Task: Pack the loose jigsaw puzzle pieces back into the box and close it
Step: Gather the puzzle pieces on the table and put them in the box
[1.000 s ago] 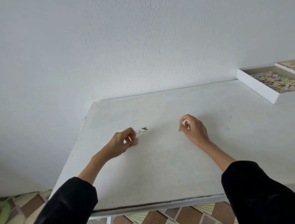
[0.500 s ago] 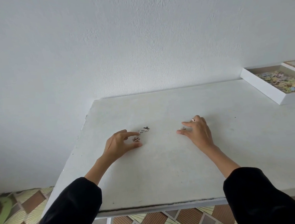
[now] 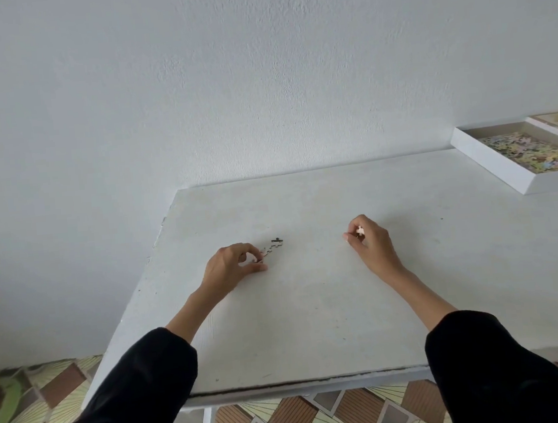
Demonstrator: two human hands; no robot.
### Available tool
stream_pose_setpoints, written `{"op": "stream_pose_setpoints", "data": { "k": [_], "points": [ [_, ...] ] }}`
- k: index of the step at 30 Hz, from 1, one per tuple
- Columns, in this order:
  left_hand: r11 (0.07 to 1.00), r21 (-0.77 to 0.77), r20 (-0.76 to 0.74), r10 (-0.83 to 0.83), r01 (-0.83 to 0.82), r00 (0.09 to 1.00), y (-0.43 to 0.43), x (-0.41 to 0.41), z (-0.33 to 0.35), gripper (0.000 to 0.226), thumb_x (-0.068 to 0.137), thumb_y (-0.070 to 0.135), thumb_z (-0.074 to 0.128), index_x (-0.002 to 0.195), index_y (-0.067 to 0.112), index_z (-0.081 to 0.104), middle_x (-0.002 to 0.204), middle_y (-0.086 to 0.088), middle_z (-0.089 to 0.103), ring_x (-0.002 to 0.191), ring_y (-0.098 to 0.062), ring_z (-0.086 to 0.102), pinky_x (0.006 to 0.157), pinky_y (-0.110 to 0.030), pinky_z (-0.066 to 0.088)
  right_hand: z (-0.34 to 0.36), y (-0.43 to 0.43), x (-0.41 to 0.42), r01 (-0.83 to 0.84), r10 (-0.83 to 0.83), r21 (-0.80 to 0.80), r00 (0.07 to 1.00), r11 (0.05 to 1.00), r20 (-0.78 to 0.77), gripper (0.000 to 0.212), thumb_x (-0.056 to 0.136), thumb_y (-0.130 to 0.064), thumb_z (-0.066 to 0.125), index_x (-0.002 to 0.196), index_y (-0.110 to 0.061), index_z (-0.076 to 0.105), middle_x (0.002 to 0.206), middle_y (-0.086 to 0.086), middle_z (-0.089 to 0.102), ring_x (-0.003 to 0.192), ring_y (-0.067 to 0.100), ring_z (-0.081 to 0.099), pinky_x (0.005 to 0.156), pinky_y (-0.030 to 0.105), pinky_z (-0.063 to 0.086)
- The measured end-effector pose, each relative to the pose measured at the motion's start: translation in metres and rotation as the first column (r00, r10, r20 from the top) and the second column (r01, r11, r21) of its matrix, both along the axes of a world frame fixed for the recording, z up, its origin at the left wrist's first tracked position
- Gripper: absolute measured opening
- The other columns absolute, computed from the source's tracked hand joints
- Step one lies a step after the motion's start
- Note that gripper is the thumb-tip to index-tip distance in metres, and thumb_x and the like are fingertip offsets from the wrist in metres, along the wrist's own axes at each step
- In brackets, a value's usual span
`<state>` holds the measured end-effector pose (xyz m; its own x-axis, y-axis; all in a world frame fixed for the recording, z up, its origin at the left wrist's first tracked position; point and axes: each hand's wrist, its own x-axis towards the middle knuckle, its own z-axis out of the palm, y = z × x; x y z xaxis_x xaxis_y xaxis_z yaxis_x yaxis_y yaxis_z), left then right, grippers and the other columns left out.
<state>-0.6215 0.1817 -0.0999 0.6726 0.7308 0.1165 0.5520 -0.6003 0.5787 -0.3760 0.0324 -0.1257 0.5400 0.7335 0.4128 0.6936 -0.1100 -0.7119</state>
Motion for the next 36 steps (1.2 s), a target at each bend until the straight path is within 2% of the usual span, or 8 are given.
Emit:
{"op": "stream_pose_setpoints", "data": {
  "k": [4, 9, 15, 18, 22, 25, 28, 36],
  "points": [
    [0.987, -0.118, -0.087, -0.121, 0.111, 0.989, 0.008, 0.002, 0.008, 0.028, 0.080, 0.030, 0.070, 0.069, 0.028, 0.045, 0.049, 0.011, 0.037, 0.049, -0.007, 0.035, 0.052, -0.021, 0.024, 0.004, -0.001, -0.005, -0.057, 0.064, 0.061, 0.991, 0.996, -0.115, 0.008, 0.087, 0.002, 0.053, 0.091, -0.004, 0.053, 0.070, -0.001, 0.056, 0.062, -0.001, 0.058, 0.062, 0.006, 0.040],
    [0.972, 0.017, -0.159, -0.229, 0.235, 0.960, 0.004, 0.000, 0.009, 0.027, 0.098, 0.023, 0.040, 0.076, 0.022, 0.025, 0.060, 0.002, 0.029, 0.055, -0.020, 0.024, 0.051, -0.025, 0.024, 0.011, -0.001, -0.006, -0.102, 0.178, 0.185, 0.868, 0.978, -0.463, 0.021, 0.090, 0.001, 0.049, 0.103, -0.010, 0.062, 0.070, 0.001, 0.058, 0.059, 0.000, 0.057, 0.058, 0.015, 0.049],
    [0.970, 0.048, -0.041, -0.236, 0.238, 0.971, -0.004, 0.002, 0.010, 0.015, 0.099, 0.010, 0.029, 0.090, 0.022, 0.030, 0.061, -0.004, 0.036, 0.052, -0.019, 0.025, 0.051, -0.024, 0.026, 0.033, 0.015, -0.019, 0.025, 0.262, 0.264, 0.047, 0.964, -0.964, 0.024, 0.087, 0.006, 0.037, 0.079, -0.005, 0.057, 0.070, 0.008, 0.056, 0.056, 0.015, 0.062, 0.055, 0.023, 0.056],
    [0.979, 0.092, -0.059, -0.177, 0.182, 0.982, -0.002, 0.004, 0.008, 0.023, 0.096, 0.004, 0.027, 0.106, 0.016, 0.044, 0.062, 0.002, 0.041, 0.052, -0.012, 0.033, 0.051, -0.021, 0.029, 0.039, 0.024, -0.023, 0.101, 0.279, 0.268, -0.118, 0.958, -0.953, 0.009, 0.066, -0.002, 0.037, 0.063, -0.008, 0.044, 0.068, 0.009, 0.050, 0.056, 0.018, 0.049, 0.045, 0.017, 0.048],
    [0.993, 0.116, -0.029, -0.032, 0.035, 0.999, 0.002, 0.010, 0.010, 0.021, 0.097, 0.019, 0.038, 0.098, 0.017, 0.058, 0.051, 0.006, 0.034, 0.048, -0.011, 0.033, 0.049, -0.027, 0.026, 0.043, 0.035, -0.027, 0.020, 0.199, 0.201, 0.063, 0.979, -0.978, 0.003, 0.057, -0.016, 0.036, 0.054, -0.013, 0.036, 0.049, 0.000, 0.041, 0.030, 0.009, 0.026, 0.033, 0.009, 0.020],
    [0.996, 0.076, -0.016, 0.051, -0.049, 0.999, 0.005, 0.011, 0.006, 0.016, 0.090, 0.034, 0.054, 0.094, 0.023, 0.065, 0.050, 0.006, 0.031, 0.049, -0.009, 0.033, 0.051, -0.027, 0.028, 0.037, 0.048, -0.035, -0.113, 0.064, 0.005, 0.517, 0.994, -0.853, 0.019, 0.081, -0.018, 0.046, 0.063, -0.014, 0.051, 0.040, -0.006, 0.037, 0.027, 0.005, 0.023, 0.032, 0.013, 0.015],
    [0.994, 0.049, -0.046, 0.101, -0.099, 0.994, 0.004, 0.014, 0.003, 0.025, 0.081, 0.047, 0.063, 0.102, 0.033, 0.066, 0.056, 0.009, 0.033, 0.052, -0.007, 0.036, 0.050, -0.022, 0.028, 0.028, 0.060, -0.045, -0.224, 0.159, -0.183, 0.936, 0.957, -0.314, 0.006, 0.082, -0.025, 0.065, 0.087, -0.023, 0.069, 0.043, -0.008, 0.041, 0.040, 0.004, 0.040, 0.046, 0.016, 0.031],
    [0.969, -0.004, 0.029, 0.247, -0.247, 0.969, 0.001, 0.020, 0.000, 0.025, 0.074, 0.049, 0.070, 0.095, 0.034, 0.072, 0.056, 0.012, 0.034, 0.061, -0.007, 0.040, 0.050, -0.020, 0.026, 0.027, 0.073, -0.067, -0.247, 0.279, -0.413, 0.960, 0.877, 0.018, 0.038, 0.080, -0.041, 0.066, 0.116, -0.029, 0.063, 0.065, -0.010, 0.045, 0.081, 0.017, 0.054, 0.054, 0.019, 0.030]
  ]
}}
